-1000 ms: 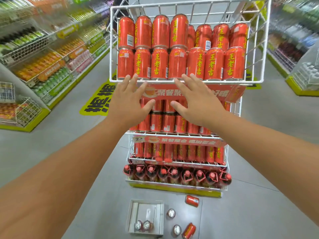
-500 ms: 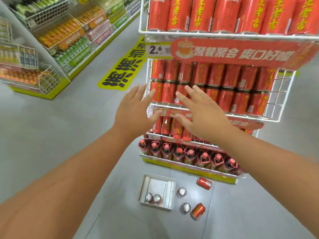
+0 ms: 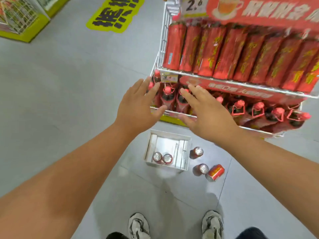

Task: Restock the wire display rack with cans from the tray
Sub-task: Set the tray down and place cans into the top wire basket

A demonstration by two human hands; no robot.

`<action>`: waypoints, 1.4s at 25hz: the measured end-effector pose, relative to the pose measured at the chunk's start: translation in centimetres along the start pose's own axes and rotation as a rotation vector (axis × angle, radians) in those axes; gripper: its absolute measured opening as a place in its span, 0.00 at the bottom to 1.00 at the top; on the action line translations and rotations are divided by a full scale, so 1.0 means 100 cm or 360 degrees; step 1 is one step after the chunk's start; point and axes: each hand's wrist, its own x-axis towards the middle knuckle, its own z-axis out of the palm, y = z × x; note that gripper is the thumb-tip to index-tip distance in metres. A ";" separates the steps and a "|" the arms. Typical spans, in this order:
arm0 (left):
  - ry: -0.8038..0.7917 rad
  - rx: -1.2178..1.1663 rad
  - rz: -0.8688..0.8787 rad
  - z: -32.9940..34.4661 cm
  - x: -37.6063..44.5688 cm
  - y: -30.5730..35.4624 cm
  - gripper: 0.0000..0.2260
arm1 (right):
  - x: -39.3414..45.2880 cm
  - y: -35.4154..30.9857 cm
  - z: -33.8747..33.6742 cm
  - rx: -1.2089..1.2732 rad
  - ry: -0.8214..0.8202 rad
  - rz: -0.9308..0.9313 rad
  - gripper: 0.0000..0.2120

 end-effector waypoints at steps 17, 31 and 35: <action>-0.0565 -0.0222 -0.0249 0.413 -0.184 -0.074 0.36 | -0.048 0.083 0.436 0.0132 -0.0486 -0.0223 0.38; -0.1103 -0.0511 -0.0589 0.465 -0.188 -0.082 0.45 | -0.056 0.096 0.499 0.0420 -0.0840 -0.0222 0.45; -0.1341 -0.0597 -0.0769 0.471 -0.184 -0.080 0.50 | -0.055 0.093 0.512 0.0512 -0.0861 -0.0181 0.46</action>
